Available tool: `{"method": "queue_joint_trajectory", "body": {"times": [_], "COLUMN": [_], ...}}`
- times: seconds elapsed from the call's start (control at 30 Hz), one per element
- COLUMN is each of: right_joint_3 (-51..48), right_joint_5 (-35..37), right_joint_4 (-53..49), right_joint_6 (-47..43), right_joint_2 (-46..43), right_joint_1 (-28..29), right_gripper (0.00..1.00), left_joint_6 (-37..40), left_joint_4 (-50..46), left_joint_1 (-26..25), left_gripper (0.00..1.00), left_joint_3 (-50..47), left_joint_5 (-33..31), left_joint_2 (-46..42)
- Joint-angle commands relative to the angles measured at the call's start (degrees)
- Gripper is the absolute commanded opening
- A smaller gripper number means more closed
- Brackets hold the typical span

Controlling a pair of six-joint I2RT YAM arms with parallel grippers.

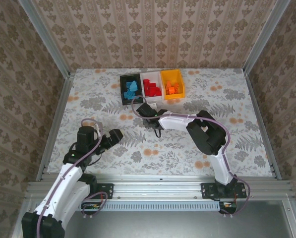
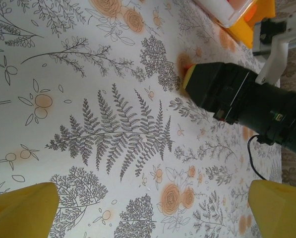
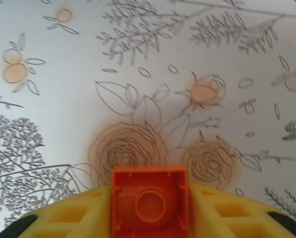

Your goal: Sort the legos into containers by color

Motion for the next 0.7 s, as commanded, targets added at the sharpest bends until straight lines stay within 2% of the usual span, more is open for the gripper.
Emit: {"method": "queue_joint_trajectory", "body": {"times": [0.0, 0.17, 0.37, 0.5, 0.67], "right_joint_3": [1.1, -2.1, 0.5, 9.5, 26.2], "right_joint_5": [3.1, 4.6, 3.0, -1.8, -6.0], "right_joint_4": [-0.6, 2.0, 2.2, -0.9, -8.2], "right_joint_6": [-1.6, -4.9, -9.3, -11.2, -13.2], "right_joint_2": [1.0, -6.0, -10.4, -4.8, 6.3], "right_joint_1": [-0.4, -1.4, -10.6, -17.9, -22.9], "right_gripper": [0.33, 0.30, 0.30, 0.30, 0.31], "left_joint_6": [0.2, 0.1, 0.1, -0.6, 0.1], "left_joint_4": [-0.8, 0.7, 4.9, 9.2, 10.1], "left_joint_1": [0.5, 0.6, 0.4, -0.8, -3.0], "left_gripper": [1.00, 1.00, 1.00, 1.00, 1.00], "left_joint_3": [0.4, 0.8, 2.1, 2.7, 4.7], "left_joint_5": [-0.7, -0.3, 2.2, 3.7, 3.6], "left_joint_2": [1.1, 2.8, 8.0, 13.3, 18.3]}}
